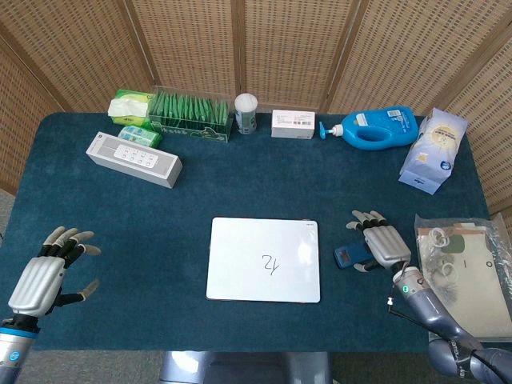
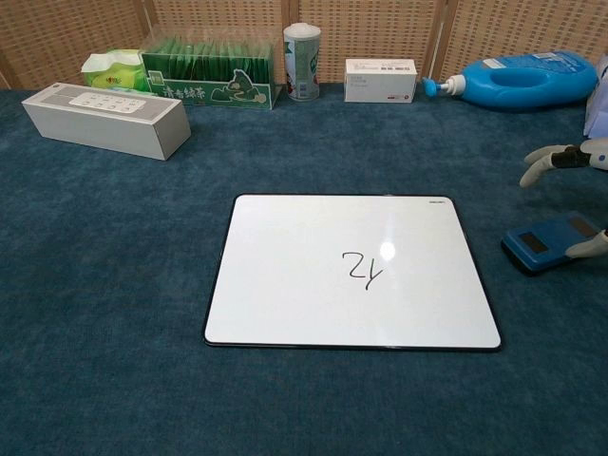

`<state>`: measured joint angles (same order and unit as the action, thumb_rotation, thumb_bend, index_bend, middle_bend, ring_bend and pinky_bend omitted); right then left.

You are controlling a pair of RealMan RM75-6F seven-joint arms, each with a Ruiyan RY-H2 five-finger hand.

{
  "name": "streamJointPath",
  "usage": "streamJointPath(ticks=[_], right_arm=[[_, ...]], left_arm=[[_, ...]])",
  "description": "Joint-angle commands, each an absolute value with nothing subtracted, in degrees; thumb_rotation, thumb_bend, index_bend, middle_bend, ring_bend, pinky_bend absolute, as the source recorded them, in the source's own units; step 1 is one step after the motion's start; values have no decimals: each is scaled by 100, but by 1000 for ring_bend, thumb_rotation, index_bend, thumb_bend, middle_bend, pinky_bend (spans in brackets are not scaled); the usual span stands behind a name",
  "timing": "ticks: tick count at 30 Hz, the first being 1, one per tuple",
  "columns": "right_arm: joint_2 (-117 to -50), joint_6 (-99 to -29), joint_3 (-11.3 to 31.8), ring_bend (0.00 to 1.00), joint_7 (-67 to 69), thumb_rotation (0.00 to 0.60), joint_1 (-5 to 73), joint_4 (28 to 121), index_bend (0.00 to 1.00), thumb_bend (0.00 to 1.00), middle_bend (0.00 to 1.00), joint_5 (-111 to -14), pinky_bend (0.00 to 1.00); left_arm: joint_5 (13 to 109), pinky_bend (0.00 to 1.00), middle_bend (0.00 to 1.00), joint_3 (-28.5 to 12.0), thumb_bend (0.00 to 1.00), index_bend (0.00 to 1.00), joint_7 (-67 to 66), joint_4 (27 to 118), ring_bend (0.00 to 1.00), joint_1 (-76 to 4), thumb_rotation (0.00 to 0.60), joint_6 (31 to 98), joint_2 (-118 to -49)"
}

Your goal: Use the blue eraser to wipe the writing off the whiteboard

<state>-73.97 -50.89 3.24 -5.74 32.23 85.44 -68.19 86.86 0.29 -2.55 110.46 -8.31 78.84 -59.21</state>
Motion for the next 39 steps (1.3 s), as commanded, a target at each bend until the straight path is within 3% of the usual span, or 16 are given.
streamJointPath(ticks=[1, 7, 39], right_arm=[[-7384, -5080, 319, 0, -580, 600, 3219, 8535, 261, 157, 60, -6844, 0], [-7398, -5041, 311, 0, -535, 600, 3223, 8498, 308, 157, 66, -6926, 0], [-7559, -4813, 319, 0, -598, 600, 3262, 8192, 355, 158, 72, -6882, 0]], left_arm=[[8691, 0, 205, 31, 333, 348, -268, 11064, 131, -829, 600, 7891, -5919], [8715, 0, 204, 45, 333, 348, -286, 11081, 131, -804, 600, 7935, -5915], [8715, 0, 205, 61, 333, 348, -249, 11010, 130, -774, 600, 7967, -5964]])
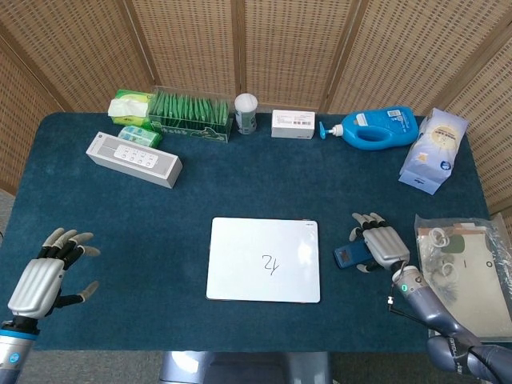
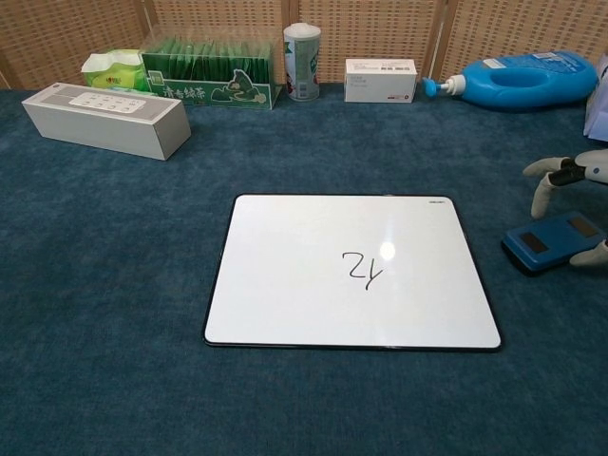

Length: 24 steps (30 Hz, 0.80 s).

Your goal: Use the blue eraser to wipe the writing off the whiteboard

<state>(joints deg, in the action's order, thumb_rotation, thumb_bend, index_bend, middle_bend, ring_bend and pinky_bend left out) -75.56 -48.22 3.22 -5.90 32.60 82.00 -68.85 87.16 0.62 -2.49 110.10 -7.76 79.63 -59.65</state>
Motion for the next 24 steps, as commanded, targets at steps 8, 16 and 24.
streamJointPath(ticks=[8, 16, 24], right_arm=[[-7593, -4700, 334, 0, -675, 600, 3316, 8148, 356, 157, 76, -6802, 0], [-7634, -4611, 348, 0, -742, 600, 3362, 8098, 411, 155, 87, -6713, 0], [-7600, -4525, 360, 0, -780, 600, 3414, 8114, 548, 156, 118, -6665, 0]], left_arm=[[8700, 0, 204, 64, 333, 348, -226, 10979, 129, -764, 600, 7971, -5986], [8676, 0, 205, 60, 333, 348, -196, 10941, 129, -764, 600, 7959, -6002], [8661, 0, 204, 49, 333, 348, -194, 10911, 128, -780, 600, 7934, -6037]])
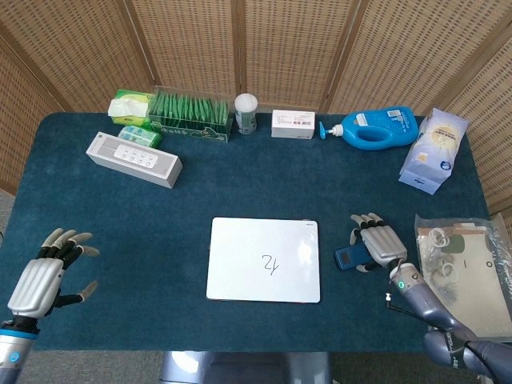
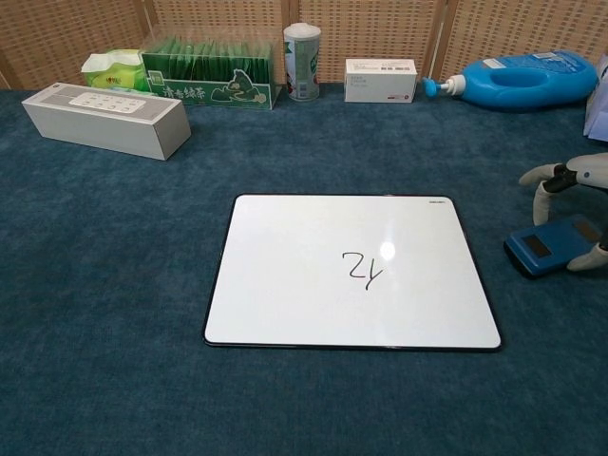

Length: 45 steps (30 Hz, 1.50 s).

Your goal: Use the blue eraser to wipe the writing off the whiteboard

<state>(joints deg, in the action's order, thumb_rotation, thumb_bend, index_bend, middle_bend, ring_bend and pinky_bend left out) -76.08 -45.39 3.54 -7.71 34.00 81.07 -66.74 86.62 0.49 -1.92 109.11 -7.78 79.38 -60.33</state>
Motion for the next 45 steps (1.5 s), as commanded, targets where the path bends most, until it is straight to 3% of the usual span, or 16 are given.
streamJointPath(ticks=[1, 5, 11, 19, 27, 45], right_arm=[[-7599, -4527, 367, 0, -787, 600, 3422, 8116, 584, 155, 130, -6665, 0], [-7557, -4530, 432, 0, -739, 600, 3451, 8222, 686, 150, 160, -6640, 0], [-7395, -4629, 577, 0, -569, 600, 3455, 8554, 745, 145, 183, -6624, 0], [-7294, -4910, 718, 0, -214, 600, 3391, 9222, 741, 144, 181, -6840, 0], [-7621, -5123, 722, 0, -145, 600, 3439, 9493, 734, 142, 176, -7200, 0], [-8770, -5297, 713, 0, 315, 600, 3823, 8724, 703, 143, 116, -8147, 0]], left_arm=[[8660, 0, 204, 48, 333, 348, -195, 10909, 128, -782, 600, 7931, -6041], [8648, 0, 203, 42, 333, 348, -211, 10908, 128, -783, 600, 7932, -6048], [8638, 0, 204, 24, 333, 348, -245, 10917, 128, -794, 600, 7935, -6037], [8639, 0, 203, -51, 332, 347, -354, 10996, 128, -847, 600, 7950, -5952], [8626, 0, 203, -88, 333, 347, -442, 11099, 127, -850, 600, 7997, -5852], [8619, 0, 203, -42, 333, 347, -506, 11200, 128, -744, 600, 8118, -5733]])
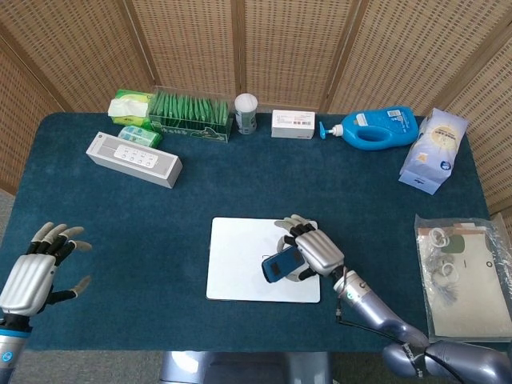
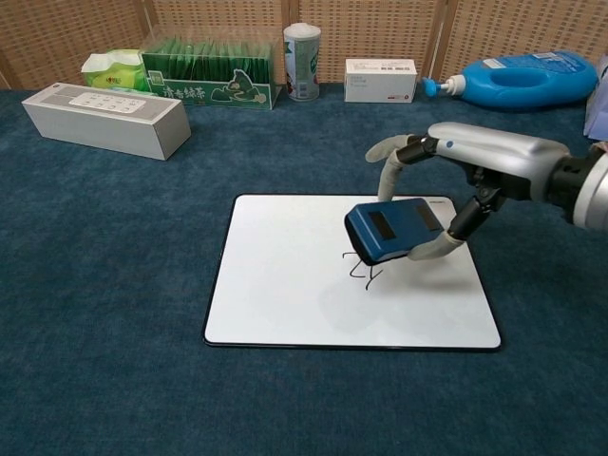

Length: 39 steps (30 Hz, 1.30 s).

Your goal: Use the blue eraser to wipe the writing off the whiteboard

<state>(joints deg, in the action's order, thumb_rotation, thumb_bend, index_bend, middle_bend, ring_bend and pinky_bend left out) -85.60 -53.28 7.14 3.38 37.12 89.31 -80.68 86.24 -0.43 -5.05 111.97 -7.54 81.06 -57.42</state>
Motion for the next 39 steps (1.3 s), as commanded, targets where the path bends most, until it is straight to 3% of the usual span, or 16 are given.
streamJointPath(ticks=[1, 27, 39], right_arm=[[-8845, -5286, 723, 0, 309, 600, 3853, 8652, 704, 143, 116, -8148, 0], [-9918, -5038, 710, 0, -229, 600, 4224, 7634, 703, 144, 116, -7864, 0], [-9790, -4971, 675, 0, -326, 600, 4187, 7674, 702, 141, 116, -7706, 0]], left_arm=[[8618, 0, 203, -39, 333, 347, -508, 11203, 128, -736, 600, 8127, -5725], [8711, 0, 202, -40, 332, 347, -613, 11377, 126, -685, 600, 8215, -5641], [8736, 0, 201, -29, 333, 346, -571, 11346, 126, -639, 600, 8274, -5611]])
